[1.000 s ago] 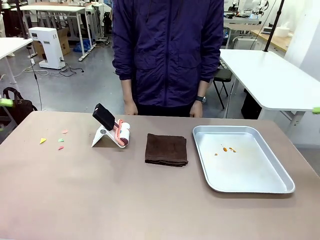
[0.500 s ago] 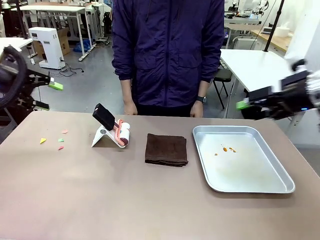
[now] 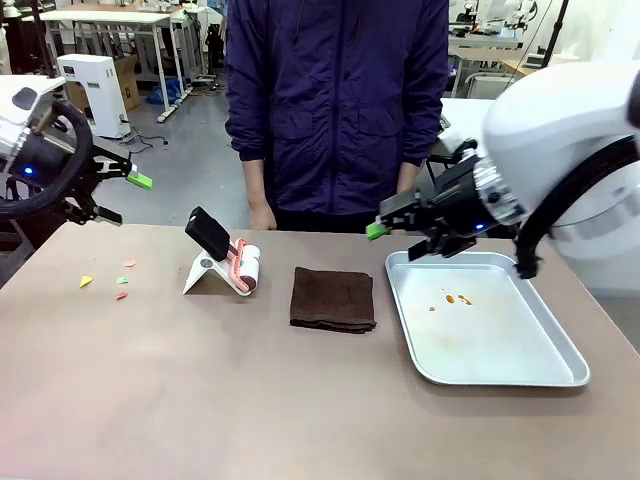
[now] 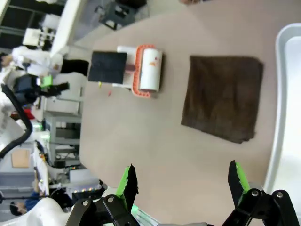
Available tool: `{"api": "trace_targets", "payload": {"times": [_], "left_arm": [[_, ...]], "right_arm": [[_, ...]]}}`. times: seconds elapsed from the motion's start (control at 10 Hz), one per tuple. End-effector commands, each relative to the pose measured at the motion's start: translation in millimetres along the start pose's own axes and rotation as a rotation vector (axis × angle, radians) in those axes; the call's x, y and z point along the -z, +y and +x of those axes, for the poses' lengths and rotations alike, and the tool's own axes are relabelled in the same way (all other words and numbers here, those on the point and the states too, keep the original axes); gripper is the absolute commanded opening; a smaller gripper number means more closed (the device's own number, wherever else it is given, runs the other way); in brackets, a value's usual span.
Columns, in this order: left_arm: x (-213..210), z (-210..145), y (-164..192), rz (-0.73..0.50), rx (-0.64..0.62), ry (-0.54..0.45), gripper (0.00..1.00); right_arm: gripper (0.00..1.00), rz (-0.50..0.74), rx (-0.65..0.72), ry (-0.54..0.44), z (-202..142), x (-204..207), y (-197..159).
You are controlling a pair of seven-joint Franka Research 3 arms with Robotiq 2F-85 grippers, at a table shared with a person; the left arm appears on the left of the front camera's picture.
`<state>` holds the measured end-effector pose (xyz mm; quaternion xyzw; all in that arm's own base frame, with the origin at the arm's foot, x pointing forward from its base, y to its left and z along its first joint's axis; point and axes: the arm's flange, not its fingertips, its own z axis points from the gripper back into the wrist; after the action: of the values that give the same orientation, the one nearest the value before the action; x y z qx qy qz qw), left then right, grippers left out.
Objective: Clean the surface of the table.
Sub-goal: Hold the Lint Roller with your left hand and the towel with your right hand.
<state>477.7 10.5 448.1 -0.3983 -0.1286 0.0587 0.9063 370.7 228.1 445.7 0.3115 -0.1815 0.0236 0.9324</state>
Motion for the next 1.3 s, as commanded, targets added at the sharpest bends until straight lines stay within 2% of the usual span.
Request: {"api": "trace_targets", "payload": {"times": [0.0,0.2,0.3,0.4,0.5,0.8,1.0,1.2], "left_arm": [[10.7,5.6,-10.7,-0.002,-0.023,0.005,1.0],[22.7,6.9,-14.7,-0.021,-0.028,0.022,1.0],[27.3,8.7,-15.5,-0.014,-0.047,0.045,1.0],[29.3,7.4,-16.0,0.012,-0.043,0.094,1.0],[25.8,2.2,-11.4,-0.011,-0.015,0.037,1.0],[30.0,2.9,-9.9,-0.003,-0.025,0.053,1.0],[48.7,22.6,-18.2,-0.008,-0.064,0.076,1.0],[61.5,34.3,-19.8,0.008,-0.095,0.099,1.0]], "right_arm": [[1.0,-0.096,-0.001,0.017,-4.6,24.1,11.6],[1.0,-0.122,0.0,0.079,-8.4,38.9,4.8],[1.0,-0.111,0.015,0.076,-5.3,34.6,-0.2],[1.0,-0.097,-0.019,0.074,-17.1,40.2,2.2],[1.0,-0.097,-0.019,0.074,-17.1,40.2,2.2],[1.0,-0.101,-0.021,0.086,-15.6,41.5,-0.8],[1.0,-0.148,0.004,0.229,21.5,72.1,5.7],[1.0,-0.24,0.045,0.269,43.7,105.3,6.1]]}}
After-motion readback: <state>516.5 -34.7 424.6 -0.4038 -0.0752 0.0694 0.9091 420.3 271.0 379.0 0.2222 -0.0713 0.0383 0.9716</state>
